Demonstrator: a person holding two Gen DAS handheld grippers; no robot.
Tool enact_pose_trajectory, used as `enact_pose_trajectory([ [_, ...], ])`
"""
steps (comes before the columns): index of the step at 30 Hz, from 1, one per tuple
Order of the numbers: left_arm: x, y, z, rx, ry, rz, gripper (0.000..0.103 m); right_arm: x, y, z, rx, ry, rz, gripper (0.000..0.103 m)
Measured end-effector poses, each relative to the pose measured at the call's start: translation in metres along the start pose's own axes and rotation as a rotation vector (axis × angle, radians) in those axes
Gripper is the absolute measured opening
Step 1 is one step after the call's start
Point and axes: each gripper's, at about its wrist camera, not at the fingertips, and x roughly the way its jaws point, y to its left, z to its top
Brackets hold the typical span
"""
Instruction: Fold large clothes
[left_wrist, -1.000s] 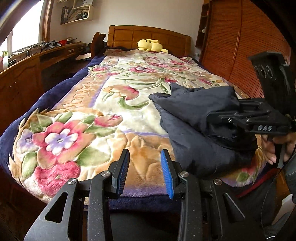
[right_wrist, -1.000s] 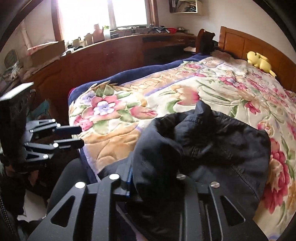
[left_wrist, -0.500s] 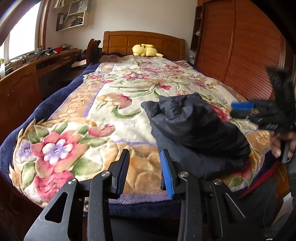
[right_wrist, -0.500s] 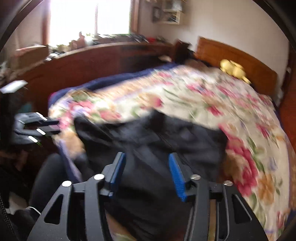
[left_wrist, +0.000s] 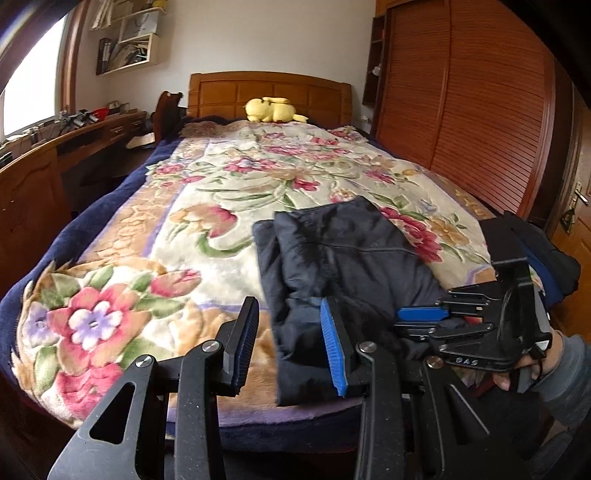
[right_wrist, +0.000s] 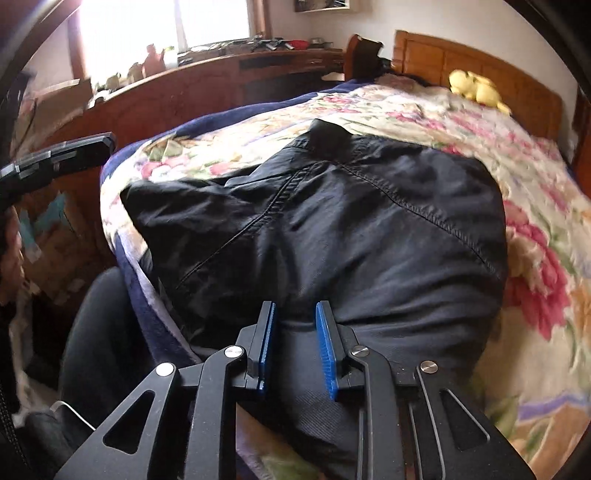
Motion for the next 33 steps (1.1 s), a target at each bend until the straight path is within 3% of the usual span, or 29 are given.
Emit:
enact_pose_trajectory([
  [5, 0.021, -0.014, -0.004, 0.019, 0.044, -0.030, 0.036, -0.014, -0.007, -0.002, 0.005, -0.008, 0.037, 0.024],
  [9, 0.042, -0.016, -0.011, 0.041, 0.100, 0.014, 0.036, -0.043, -0.010, -0.012, -0.002, -0.028, 0.061, 0.024],
  [15, 0.068, -0.005, -0.039, 0.037, 0.202, 0.051, 0.036, -0.076, -0.040, -0.018, 0.013, -0.068, -0.026, 0.024],
  [18, 0.066, 0.001, -0.045, -0.008, 0.199, 0.030, 0.036, -0.069, -0.048, -0.027, 0.020, -0.019, -0.049, 0.024],
  [25, 0.061, 0.002, -0.047, -0.026, 0.182, 0.009, 0.036, -0.063, -0.050, -0.047, 0.058, -0.001, -0.022, 0.024],
  [30, 0.049, 0.007, -0.051, -0.038, 0.174, 0.009, 0.036, -0.067, -0.051, -0.042, 0.067, -0.010, -0.015, 0.024],
  [33, 0.043, 0.007, -0.056, -0.027, 0.183, 0.020, 0.036, -0.065, -0.053, -0.045, 0.076, -0.018, -0.017, 0.030],
])
